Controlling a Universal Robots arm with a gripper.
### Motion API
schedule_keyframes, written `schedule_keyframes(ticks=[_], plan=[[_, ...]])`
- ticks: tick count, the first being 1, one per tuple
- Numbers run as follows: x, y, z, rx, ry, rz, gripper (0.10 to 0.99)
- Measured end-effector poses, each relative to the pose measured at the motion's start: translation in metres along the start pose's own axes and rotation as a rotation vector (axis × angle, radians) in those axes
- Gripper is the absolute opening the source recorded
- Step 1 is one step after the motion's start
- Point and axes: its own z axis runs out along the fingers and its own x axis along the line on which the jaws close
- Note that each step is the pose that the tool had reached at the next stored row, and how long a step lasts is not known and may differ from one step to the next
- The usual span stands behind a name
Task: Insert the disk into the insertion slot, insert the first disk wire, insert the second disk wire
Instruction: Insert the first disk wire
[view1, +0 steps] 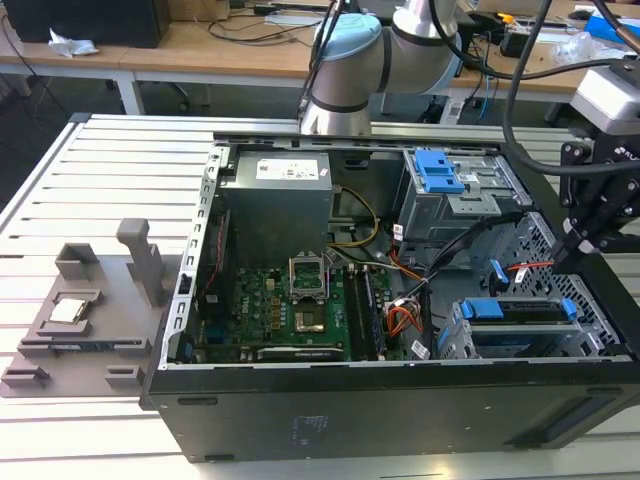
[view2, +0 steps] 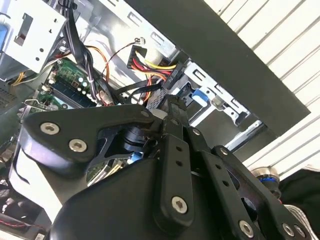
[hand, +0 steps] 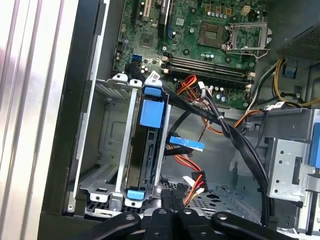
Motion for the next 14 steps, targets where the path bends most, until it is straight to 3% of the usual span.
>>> schedule_keyframes(ticks=[8, 9, 10, 12, 13, 14], plan=[[-0.0002, -0.0012, 0.0002, 0.0, 0.0018, -0.005, 0.106], [-0.0002, -0.0012, 0.0002, 0.0, 0.0019, -0.005, 0.235], [-0.0002, -0.0012, 0.0002, 0.0, 0.0019, -0.005, 0.235], [-0.0002, -0.0012, 0.0001, 0.0, 0.0021, -0.005, 0.361], [-0.001, -0.0013, 0.0002, -0.001, 0.0044, -0.004, 0.361], [-0.0029, -0.0019, 0.0004, -0.002, 0.0127, -0.004, 0.361]])
